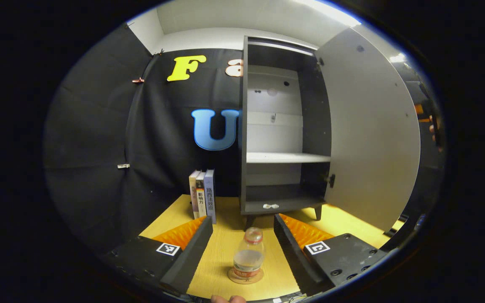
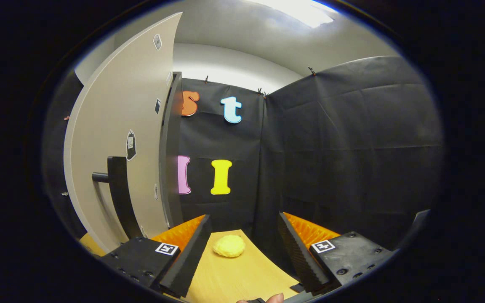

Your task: Open the cabinet door with the right hand, grasp the bottle in the cabinet with the left hand and place it on the coaster, then close the cabinet door with the right hand.

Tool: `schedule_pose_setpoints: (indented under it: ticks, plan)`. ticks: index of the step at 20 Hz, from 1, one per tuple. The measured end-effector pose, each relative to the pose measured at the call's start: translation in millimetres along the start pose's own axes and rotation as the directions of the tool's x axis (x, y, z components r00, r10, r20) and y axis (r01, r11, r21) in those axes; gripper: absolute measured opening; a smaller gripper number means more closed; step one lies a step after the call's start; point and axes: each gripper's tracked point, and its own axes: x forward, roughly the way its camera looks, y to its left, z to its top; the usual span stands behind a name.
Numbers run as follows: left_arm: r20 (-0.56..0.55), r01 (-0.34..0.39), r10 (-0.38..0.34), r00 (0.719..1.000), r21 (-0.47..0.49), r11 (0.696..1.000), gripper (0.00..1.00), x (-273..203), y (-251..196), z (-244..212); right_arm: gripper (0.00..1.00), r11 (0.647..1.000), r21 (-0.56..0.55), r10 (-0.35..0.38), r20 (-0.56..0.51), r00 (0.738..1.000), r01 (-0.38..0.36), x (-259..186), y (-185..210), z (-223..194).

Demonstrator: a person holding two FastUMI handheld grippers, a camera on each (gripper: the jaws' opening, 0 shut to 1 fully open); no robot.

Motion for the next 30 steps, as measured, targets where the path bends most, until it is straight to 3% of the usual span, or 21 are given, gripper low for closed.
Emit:
schedule_pose_setpoints:
  ticks: [1,5,9,19,24,30]
  plan:
    - [0.005,-0.007,0.007,1.0,-0.011,1.0,0.93,-1,0,18,0.94,1.0,0.003,0.018,0.005,1.0,-0.018,1,4,2]
    - [0.073,-0.08,0.082,0.994,-0.033,0.996,0.95,-5,15,93,0.98,0.997,0.025,0.076,0.024,0.997,-0.077,-2,19,8]
    - [0.066,-0.139,0.14,0.988,-0.021,0.99,0.95,1,23,125,0.98,0.994,0.048,0.101,0.02,0.995,-0.102,-9,25,10]
    - [0.056,-0.154,0.156,0.986,-0.04,0.987,0.95,2,27,129,0.96,0.99,0.094,0.105,0.003,0.994,-0.105,-13,36,11]
    - [0.065,-0.158,0.159,0.985,-0.014,0.987,0.95,3,27,134,0.97,0.976,0.194,0.109,-0.032,0.994,-0.101,-15,40,2]
    - [0.071,-0.152,0.151,0.986,-0.003,0.988,0.95,9,26,135,0.97,0.962,0.21,0.185,-0.032,0.982,-0.174,-22,73,1]
